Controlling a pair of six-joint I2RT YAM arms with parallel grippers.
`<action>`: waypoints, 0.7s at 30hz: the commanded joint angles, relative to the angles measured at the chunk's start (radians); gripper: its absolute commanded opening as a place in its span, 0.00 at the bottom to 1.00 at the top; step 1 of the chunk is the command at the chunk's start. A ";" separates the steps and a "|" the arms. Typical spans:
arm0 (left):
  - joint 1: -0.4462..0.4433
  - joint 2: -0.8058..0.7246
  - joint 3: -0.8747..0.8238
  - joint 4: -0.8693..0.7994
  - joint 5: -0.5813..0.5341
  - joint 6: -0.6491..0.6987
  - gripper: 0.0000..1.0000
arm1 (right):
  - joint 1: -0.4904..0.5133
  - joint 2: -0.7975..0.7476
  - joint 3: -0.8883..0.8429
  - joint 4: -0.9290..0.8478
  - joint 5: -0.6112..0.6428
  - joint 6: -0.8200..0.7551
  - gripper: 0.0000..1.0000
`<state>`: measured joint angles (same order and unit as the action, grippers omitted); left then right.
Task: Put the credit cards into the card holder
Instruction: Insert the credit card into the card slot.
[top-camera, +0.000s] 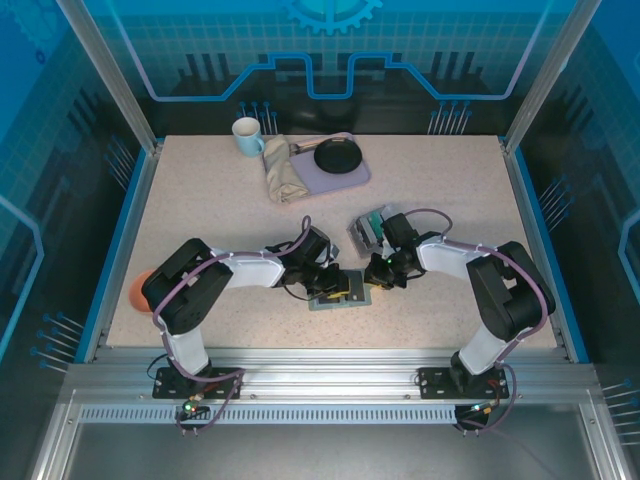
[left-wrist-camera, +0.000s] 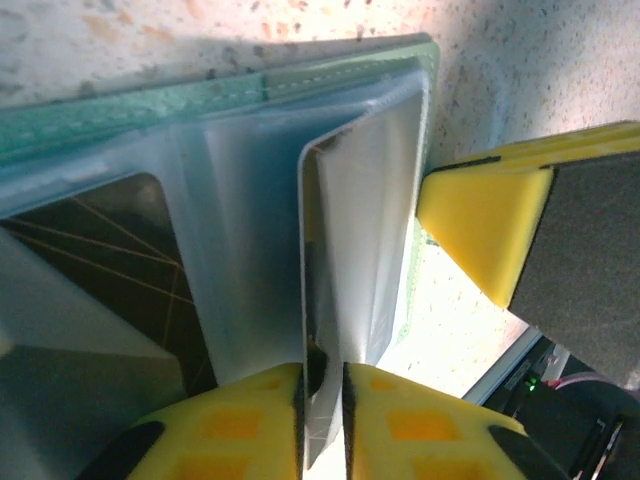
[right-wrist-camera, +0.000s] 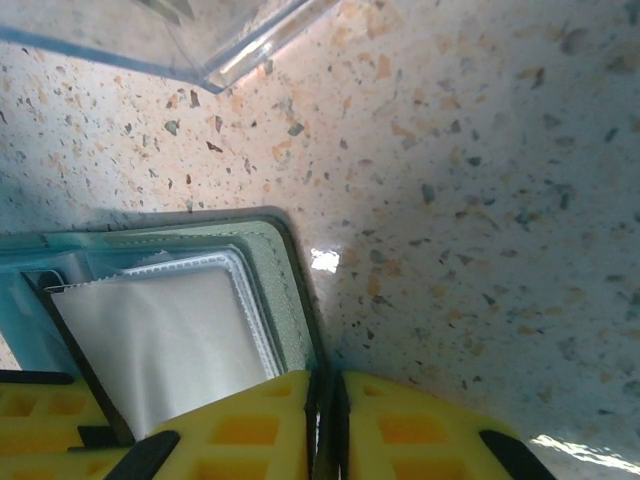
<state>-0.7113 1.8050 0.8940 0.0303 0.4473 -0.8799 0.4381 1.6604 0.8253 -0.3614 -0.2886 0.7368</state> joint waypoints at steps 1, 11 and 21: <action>-0.010 -0.066 -0.012 -0.068 -0.054 0.040 0.28 | 0.013 0.017 -0.009 -0.080 0.024 -0.006 0.18; 0.025 -0.267 -0.010 -0.271 -0.214 0.122 0.56 | 0.014 -0.013 0.048 -0.166 0.084 -0.055 0.30; 0.167 -0.239 -0.107 -0.202 -0.092 0.053 0.68 | 0.035 0.014 0.093 -0.170 0.072 -0.072 0.35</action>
<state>-0.5568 1.5372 0.8127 -0.1886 0.2924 -0.7963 0.4526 1.6588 0.8909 -0.4950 -0.2222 0.6792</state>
